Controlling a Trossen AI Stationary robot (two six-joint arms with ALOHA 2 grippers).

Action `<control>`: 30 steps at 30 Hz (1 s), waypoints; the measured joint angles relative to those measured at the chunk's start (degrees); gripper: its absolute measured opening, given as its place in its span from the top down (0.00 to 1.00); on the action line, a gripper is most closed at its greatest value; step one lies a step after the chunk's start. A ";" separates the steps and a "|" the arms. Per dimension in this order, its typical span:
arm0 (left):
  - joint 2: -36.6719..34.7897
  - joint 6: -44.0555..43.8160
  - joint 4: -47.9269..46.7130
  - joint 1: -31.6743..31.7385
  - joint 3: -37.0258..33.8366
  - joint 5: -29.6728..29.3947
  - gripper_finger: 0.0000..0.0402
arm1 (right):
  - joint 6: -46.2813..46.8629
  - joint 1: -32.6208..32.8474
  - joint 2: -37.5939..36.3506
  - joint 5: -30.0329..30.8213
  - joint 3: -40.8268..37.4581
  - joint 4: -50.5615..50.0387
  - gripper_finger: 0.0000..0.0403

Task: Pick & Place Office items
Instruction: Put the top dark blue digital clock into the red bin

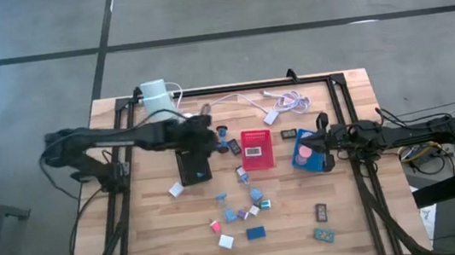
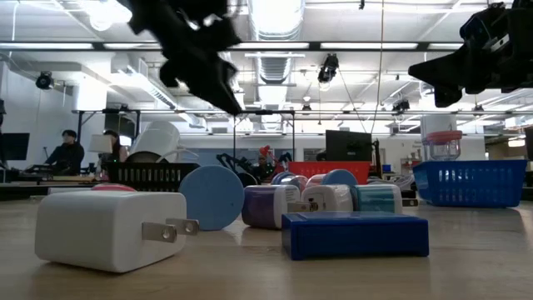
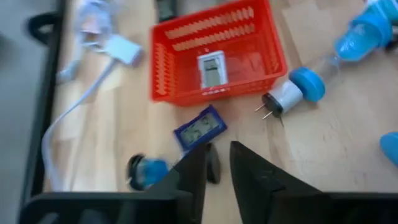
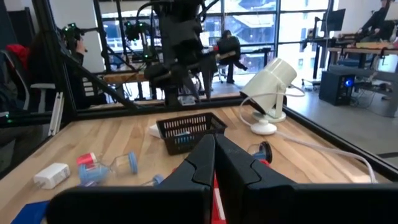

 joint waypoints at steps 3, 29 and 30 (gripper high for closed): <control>6.60 3.65 -2.52 0.01 4.57 0.36 0.71 | 0.29 0.00 0.00 0.00 -0.02 -0.02 0.98; 29.59 19.15 -12.08 3.65 22.18 -0.82 0.31 | 0.73 0.00 1.11 0.02 0.00 -0.30 0.98; 29.61 19.79 -12.04 3.96 22.18 -0.80 0.31 | 0.73 0.00 1.11 0.02 0.00 -0.19 0.98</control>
